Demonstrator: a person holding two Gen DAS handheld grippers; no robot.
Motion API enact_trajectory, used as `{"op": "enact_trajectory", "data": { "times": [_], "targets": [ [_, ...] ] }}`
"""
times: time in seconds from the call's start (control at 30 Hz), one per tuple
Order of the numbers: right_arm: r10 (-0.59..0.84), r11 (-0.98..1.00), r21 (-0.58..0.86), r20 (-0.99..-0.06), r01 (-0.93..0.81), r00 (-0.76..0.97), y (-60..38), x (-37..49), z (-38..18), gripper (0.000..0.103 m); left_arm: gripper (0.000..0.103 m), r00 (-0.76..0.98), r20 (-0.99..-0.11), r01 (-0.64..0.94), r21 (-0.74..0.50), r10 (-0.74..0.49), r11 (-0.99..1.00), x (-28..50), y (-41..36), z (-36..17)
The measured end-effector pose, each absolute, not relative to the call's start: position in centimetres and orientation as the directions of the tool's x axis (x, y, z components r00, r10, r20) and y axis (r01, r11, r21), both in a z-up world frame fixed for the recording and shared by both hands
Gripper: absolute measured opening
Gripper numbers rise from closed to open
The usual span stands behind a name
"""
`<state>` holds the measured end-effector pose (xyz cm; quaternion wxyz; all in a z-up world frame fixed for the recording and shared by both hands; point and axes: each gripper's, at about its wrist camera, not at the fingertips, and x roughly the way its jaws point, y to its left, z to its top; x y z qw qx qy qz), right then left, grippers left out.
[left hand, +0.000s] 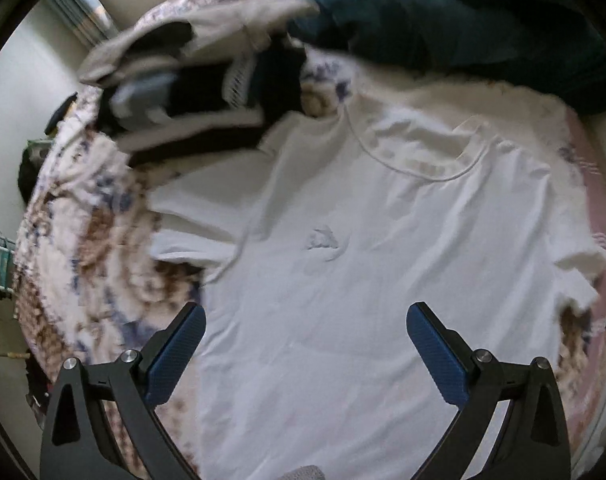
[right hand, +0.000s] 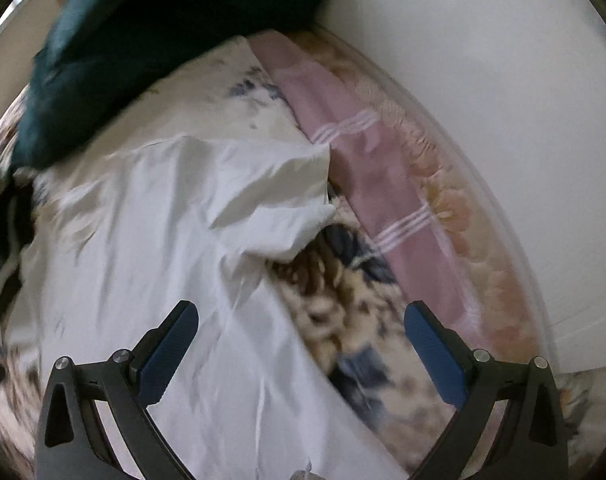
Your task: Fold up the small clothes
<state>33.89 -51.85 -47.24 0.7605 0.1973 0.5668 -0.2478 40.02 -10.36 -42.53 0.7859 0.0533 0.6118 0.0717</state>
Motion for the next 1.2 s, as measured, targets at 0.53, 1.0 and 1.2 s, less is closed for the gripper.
{"op": "enact_trajectory", "data": {
  "times": [0.53,1.0,1.2],
  "targets": [
    [-0.025,0.360,0.428,-0.884,0.829,0.467,-57.9,36.7,-58.7,0.011,0.103,0.095,-0.989,-0.067,0.109,0.115,0.992,40.8,-9.9,-53.2],
    [-0.311,0.942,-0.330,-0.800,0.056,0.513,-25.4,46.9,-59.8,0.007,0.102,0.107,-0.974,-0.171,0.182,0.202,0.968,36.0,-0.1,-49.4],
    [-0.330,0.906,-0.408,-0.848,-0.113,0.415,-20.4,45.0,-63.5,0.013,0.102,0.078,-0.968,-0.222,0.214,0.237,0.951,34.1,3.0,-50.2]
  ]
}}
